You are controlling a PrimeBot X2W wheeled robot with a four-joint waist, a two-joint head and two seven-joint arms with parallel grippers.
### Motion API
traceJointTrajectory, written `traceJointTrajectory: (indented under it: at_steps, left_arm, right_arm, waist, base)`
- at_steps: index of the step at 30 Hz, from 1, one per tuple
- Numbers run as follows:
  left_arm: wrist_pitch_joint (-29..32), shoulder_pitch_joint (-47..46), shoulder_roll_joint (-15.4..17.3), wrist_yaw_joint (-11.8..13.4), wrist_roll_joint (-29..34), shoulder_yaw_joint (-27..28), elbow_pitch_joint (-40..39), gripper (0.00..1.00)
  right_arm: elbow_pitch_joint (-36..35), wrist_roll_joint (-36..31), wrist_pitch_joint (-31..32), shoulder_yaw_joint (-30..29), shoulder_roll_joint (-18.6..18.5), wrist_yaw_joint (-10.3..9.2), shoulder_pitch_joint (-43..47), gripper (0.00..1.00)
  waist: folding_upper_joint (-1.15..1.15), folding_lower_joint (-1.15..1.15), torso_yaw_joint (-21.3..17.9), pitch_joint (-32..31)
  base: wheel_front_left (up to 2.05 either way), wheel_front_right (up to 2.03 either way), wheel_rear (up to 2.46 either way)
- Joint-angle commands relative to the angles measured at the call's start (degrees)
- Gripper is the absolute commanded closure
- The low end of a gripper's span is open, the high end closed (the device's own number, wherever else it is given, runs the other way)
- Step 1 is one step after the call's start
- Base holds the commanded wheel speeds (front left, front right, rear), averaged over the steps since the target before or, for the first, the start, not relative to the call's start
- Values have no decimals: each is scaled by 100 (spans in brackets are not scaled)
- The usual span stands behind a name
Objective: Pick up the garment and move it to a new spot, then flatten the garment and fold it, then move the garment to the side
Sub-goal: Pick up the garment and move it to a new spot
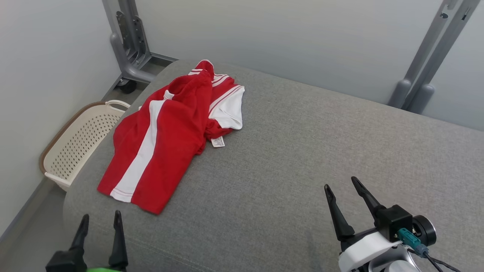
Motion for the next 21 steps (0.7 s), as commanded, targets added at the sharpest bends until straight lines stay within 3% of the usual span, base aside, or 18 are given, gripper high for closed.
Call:
traceJointTrajectory:
  at_steps: [1,13,16,21]
  left_arm:
    - [91,-248,148,-47,-39,12,-72,0]
    - [1217,-2043,1045,-264,-205,-87,-56,0]
    - [1510,-2331,1066,-294,-448,-72,93,0]
    - [2046,-3066,1369,-337,-918,-20,535,0]
  right_arm:
    - [-27,-36,-21,-22,-21,0,-2,0]
    - [-83,-219,-21,-113,-22,0,-297,0]
    - [-93,-257,-21,-136,-21,0,-349,0]
    - [-124,-358,-21,-149,-22,-1,-539,0]
  waist:
    - [0,0,-146,83]
    - [0,0,-604,546]
    - [0,0,-692,670]
    - [0,0,-949,1081]
  base:
    - [0,0,0]
    - [0,0,0]
    - [0,0,0]
    - [0,0,0]
